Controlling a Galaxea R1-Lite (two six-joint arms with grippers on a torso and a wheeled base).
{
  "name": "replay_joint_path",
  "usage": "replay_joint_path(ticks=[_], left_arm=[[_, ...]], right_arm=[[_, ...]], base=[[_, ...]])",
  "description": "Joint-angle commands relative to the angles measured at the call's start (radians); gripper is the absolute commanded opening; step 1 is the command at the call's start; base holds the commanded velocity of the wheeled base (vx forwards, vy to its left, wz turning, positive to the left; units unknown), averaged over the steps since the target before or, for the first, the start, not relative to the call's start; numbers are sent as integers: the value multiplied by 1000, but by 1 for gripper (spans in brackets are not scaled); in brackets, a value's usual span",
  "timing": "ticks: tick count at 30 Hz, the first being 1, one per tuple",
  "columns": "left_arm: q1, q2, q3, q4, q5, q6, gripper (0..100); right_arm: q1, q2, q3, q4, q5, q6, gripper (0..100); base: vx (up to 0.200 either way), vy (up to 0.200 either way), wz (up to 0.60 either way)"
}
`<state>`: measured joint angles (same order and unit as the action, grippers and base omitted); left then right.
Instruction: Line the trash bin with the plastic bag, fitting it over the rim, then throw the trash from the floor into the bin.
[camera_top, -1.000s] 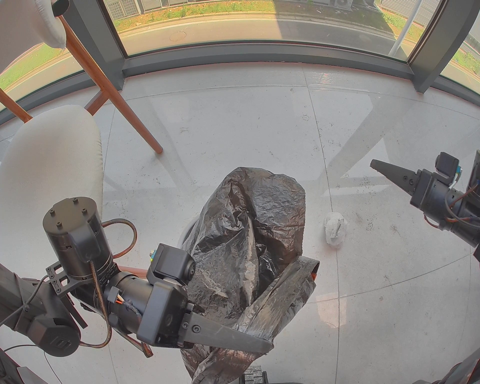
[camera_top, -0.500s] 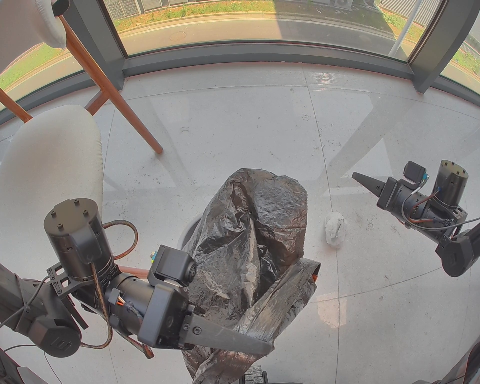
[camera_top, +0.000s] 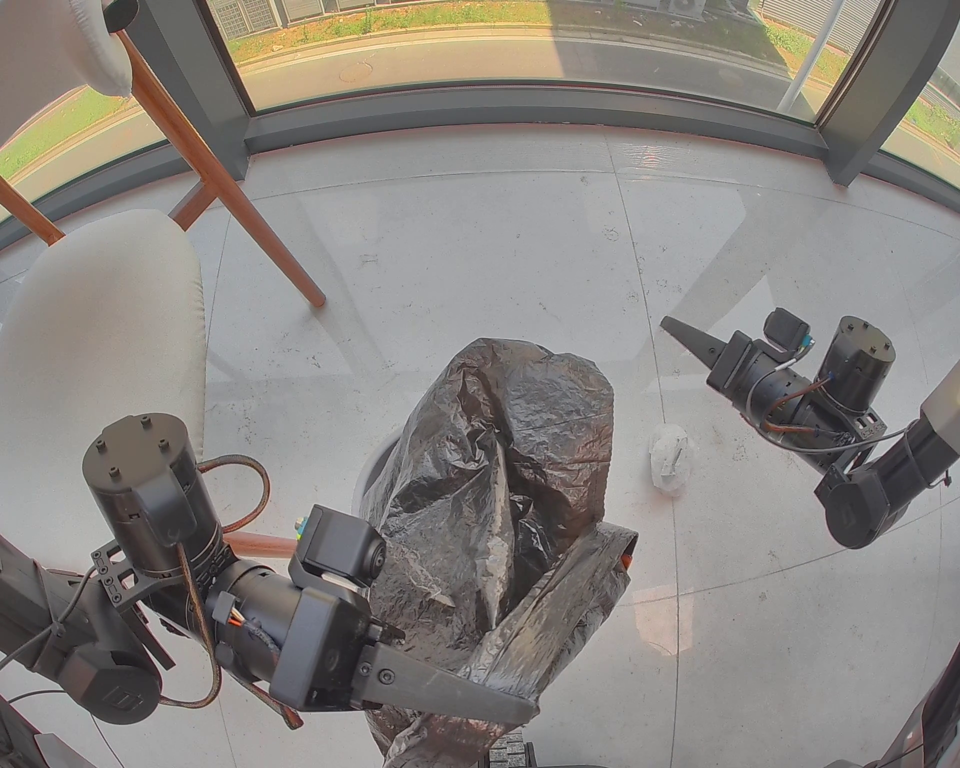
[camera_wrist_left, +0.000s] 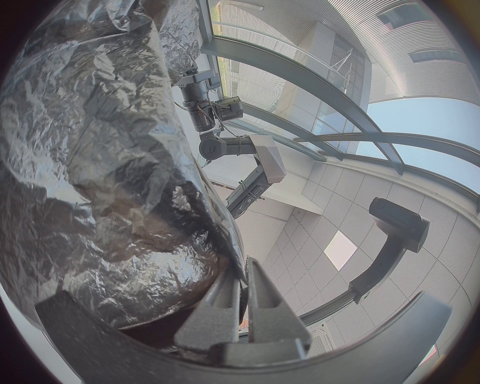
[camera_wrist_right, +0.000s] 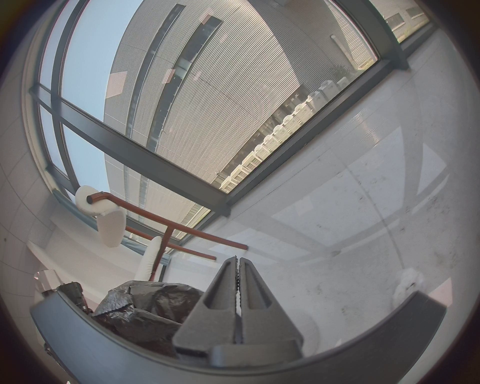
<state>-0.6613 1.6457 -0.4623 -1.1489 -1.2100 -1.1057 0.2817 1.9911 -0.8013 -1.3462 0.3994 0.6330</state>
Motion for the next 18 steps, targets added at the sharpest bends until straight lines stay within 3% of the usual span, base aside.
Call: replay_joint_path(ticks=[1,7,18], left_arm=[[2,2,16,-3,0,1,0],[6,5,14,-3,0,1,0],[6,28,16,-3,0,1,0]], right_arm=[[57,45,10,-37,7,24,0],[71,115,10,-215,81,68,0],[120,120,-26,-215,156,99,0]], base=[[0,0,0],[0,0,0],[0,0,0]])
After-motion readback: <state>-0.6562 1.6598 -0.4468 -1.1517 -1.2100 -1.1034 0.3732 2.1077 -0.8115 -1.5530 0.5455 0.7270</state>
